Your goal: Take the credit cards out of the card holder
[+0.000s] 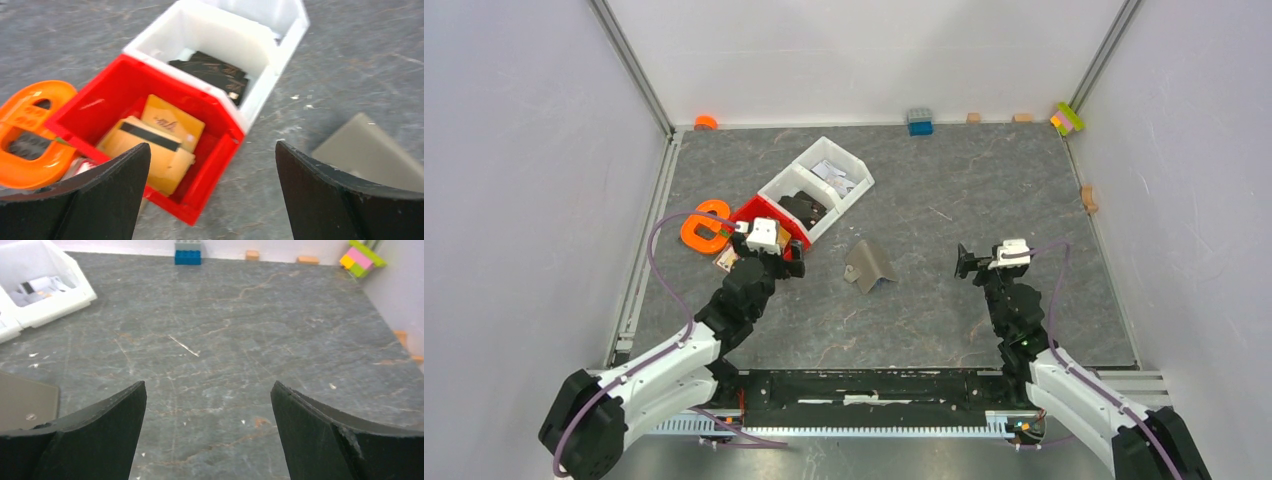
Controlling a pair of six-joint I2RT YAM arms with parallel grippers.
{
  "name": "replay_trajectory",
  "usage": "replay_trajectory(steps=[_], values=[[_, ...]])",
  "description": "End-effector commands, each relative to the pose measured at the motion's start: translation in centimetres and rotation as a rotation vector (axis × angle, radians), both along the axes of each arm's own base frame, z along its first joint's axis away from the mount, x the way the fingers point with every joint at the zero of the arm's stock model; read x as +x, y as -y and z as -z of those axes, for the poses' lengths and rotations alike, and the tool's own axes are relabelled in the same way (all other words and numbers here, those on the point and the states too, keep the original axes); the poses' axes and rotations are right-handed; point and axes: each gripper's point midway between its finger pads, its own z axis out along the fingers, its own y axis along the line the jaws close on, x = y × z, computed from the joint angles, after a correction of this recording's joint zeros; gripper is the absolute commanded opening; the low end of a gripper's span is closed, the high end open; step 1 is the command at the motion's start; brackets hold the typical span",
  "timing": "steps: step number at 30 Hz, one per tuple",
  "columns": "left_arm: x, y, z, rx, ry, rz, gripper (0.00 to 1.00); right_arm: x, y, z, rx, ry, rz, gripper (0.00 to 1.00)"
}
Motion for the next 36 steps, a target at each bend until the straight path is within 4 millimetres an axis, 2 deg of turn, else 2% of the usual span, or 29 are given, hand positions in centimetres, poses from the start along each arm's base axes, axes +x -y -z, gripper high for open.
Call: replay_trajectory(steps=[1,5,10,14,16,19,22,30,32,34,36], values=[[0.9,-3.9,-1.2,0.137,0.101,-0.166,1.0,-1.1,3.1,1.6,-0.082,0.018,0.123,0.98],[1.1,-5.7,-0.7,0.195,0.093,-0.248,1.0,-0.8,4.6,2.3,-0.175,-0.018,0.176,0.98],[1.8,-7.8,1.2,0.206,0.069,-0.323,1.0,-0.9,7.0,3.5,-0.227,-0.037,0.251,0.98],[2.5,-9.4,3.1,0.182,0.042,-0.363,1.0,-1.8,7.6,3.4,-0.215,0.035,0.243,0.98],[2.7,-10.2,3.2,0.149,0.058,-0.384,1.0,-2.2,7.7,3.5,-0.207,0.059,0.224,0.98],[3.1,-10.4,3.2,0.143,0.068,-0.365,0.97,-2.0,7.5,4.3,-0.221,0.025,0.194,0.98],[3.7,-10.7,3.2,0.136,0.068,-0.367,0.96,-1.4,7.3,4.1,-0.269,0.022,0.182,0.98],[5.3,-10.4,2.9,0.146,0.101,-0.315,0.93,-1.9,8.7,3.0,-0.289,0.066,0.254,0.98],[5.4,-10.4,2.9,0.146,0.11,-0.311,0.93,-2.8,9.7,1.8,-0.259,0.11,0.312,0.98],[5.6,-10.6,2.9,0.143,0.108,-0.316,0.92,-3.0,10.1,2.3,-0.239,0.092,0.339,0.98],[5.7,-10.6,2.9,0.143,0.103,-0.31,0.92,-2.0,10.7,3.2,-0.235,0.042,0.386,0.98]])
